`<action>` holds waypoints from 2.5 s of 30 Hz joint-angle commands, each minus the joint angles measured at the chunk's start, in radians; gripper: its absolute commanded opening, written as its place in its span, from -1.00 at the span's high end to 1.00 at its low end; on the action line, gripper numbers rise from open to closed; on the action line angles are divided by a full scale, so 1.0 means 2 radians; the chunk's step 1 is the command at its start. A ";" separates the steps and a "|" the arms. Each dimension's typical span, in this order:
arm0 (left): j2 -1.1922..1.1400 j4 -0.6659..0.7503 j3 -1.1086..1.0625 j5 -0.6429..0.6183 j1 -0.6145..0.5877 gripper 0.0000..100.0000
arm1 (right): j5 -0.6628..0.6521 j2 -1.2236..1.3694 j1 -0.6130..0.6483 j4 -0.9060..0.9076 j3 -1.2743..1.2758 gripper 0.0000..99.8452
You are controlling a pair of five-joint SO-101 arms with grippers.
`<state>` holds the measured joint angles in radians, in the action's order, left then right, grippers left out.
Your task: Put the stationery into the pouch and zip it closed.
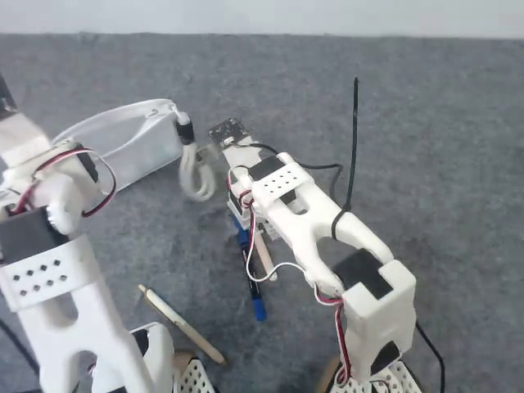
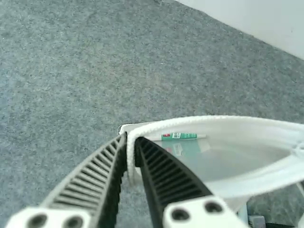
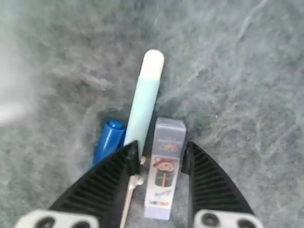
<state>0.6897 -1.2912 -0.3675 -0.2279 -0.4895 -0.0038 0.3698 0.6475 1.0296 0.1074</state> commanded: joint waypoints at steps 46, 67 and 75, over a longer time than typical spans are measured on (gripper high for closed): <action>0.000 0.019 0.021 -0.005 -0.002 0.98 | 0.035 -0.287 -0.007 0.189 -0.017 0.99; 0.000 0.018 0.020 -0.005 -0.002 0.98 | 0.031 -0.534 0.028 -0.152 0.252 0.99; 0.000 0.018 0.020 -0.005 -0.001 0.98 | 0.035 -0.537 0.036 -0.195 0.254 0.99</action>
<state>0.6897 -1.2912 -0.3675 -0.2279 -0.4895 0.0560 -0.6552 0.6966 0.6828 0.6306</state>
